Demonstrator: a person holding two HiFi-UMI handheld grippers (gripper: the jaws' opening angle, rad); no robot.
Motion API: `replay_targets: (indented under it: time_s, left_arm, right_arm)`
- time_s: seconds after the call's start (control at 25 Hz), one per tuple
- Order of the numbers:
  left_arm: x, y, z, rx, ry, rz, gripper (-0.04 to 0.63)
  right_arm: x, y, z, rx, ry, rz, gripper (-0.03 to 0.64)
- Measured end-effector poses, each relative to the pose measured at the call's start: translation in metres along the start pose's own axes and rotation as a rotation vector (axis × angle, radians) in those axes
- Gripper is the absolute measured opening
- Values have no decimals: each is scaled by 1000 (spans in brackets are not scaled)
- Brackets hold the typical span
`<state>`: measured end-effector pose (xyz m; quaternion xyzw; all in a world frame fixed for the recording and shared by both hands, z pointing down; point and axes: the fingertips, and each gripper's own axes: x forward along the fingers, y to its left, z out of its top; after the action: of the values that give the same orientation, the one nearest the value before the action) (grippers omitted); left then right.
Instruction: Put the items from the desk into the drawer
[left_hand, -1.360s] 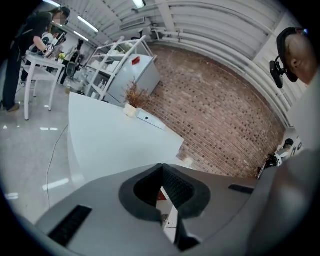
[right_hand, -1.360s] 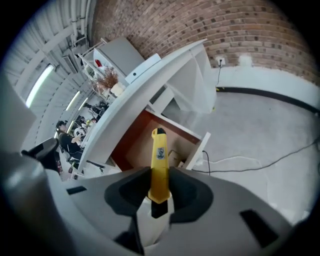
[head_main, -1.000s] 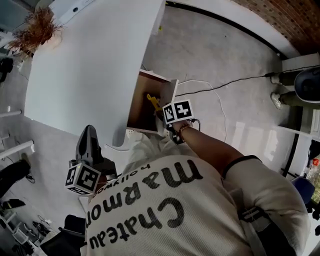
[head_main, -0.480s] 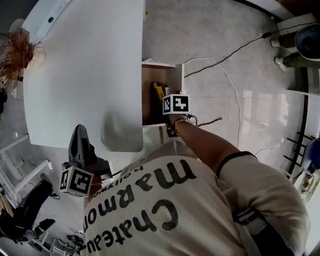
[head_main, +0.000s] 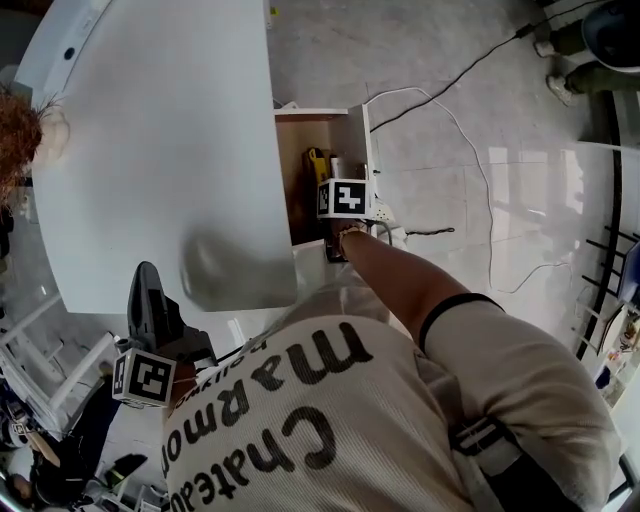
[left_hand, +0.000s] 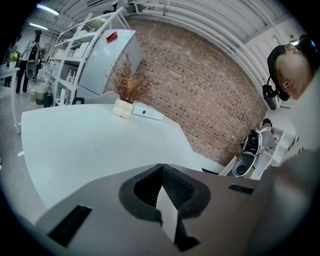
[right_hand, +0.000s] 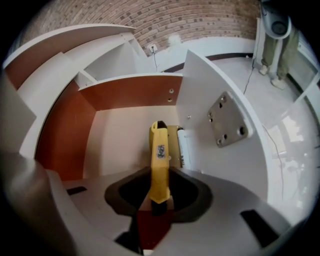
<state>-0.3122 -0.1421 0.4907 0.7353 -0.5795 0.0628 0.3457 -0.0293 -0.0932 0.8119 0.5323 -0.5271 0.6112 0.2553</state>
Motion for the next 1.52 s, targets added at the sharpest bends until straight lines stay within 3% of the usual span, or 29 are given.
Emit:
replay_targets:
  time_s: [0.48,0.76,0.88,1.16,1.36,1.52]
  left_arm:
    - [-7,3,-1,1,-18,28,2]
    - [-7,1,-4,-26,-29,44,2]
    - [-5,-8,-9,-55,-39,39,2]
    - [-15,-49,-7,-101,-90,57,2]
    - [-13,-82,-2,-176,-225,99,2]
    - [-24,-99,-3,-199,-277,122,2]
  right_arm:
    - [20,-13,-6,-16,84,-49,123]
    - [19,-9,-16,-5,163,-7,160]
    - [7,-3,-11,-19,171,28,139]
    - [-68,35,25,-63,94,188,101]
    - [-132,61,101,-211,-38,290,55]
    - [-180,77,122,-266,-116,358,3]
